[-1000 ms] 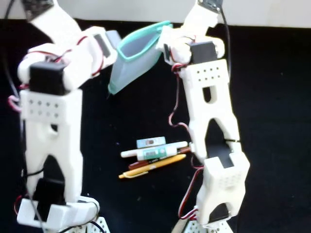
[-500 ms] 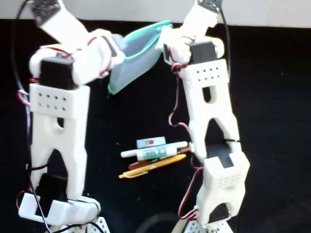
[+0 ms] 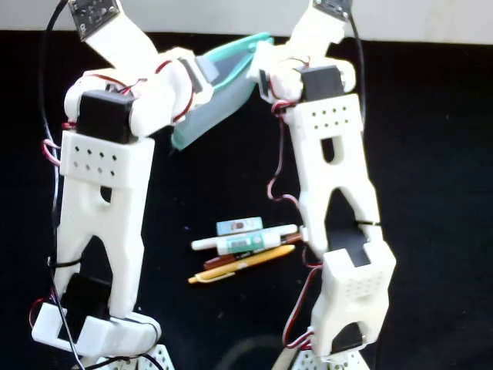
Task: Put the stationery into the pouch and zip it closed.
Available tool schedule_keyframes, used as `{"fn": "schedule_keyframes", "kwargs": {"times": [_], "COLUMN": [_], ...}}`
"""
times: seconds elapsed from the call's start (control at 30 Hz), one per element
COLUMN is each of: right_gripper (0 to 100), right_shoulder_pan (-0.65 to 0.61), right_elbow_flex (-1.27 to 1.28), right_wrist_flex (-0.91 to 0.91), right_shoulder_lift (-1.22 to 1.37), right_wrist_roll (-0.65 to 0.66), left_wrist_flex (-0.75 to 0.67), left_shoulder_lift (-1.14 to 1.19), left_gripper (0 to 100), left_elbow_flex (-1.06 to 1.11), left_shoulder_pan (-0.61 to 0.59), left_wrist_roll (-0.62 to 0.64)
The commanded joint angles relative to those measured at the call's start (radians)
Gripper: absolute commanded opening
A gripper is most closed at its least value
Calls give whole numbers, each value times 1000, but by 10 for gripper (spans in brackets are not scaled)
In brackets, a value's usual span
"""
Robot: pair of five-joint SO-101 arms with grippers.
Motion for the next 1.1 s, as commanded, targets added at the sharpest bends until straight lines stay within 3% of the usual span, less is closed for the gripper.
{"fn": "schedule_keyframes", "kwargs": {"times": [0.0, 0.6, 0.83, 1.07], "right_gripper": [6, 6, 6, 9], "right_shoulder_pan": [5, 8, 8, 10], "right_elbow_flex": [-7, -7, -5, -5], "right_wrist_flex": [-8, -7, -7, -5], "right_shoulder_lift": [-7, -7, -5, -5], "right_wrist_roll": [15, 15, 17, 17], "left_wrist_flex": [-21, -69, -71, -23], "left_shoulder_lift": [-4, 179, 174, 174], "left_gripper": [206, 205, 2, 7], "left_elbow_flex": [-25, -16, -21, -151], "left_shoulder_pan": [4, -44, -61, -61], "left_wrist_roll": [-38, -37, -54, -140]}}
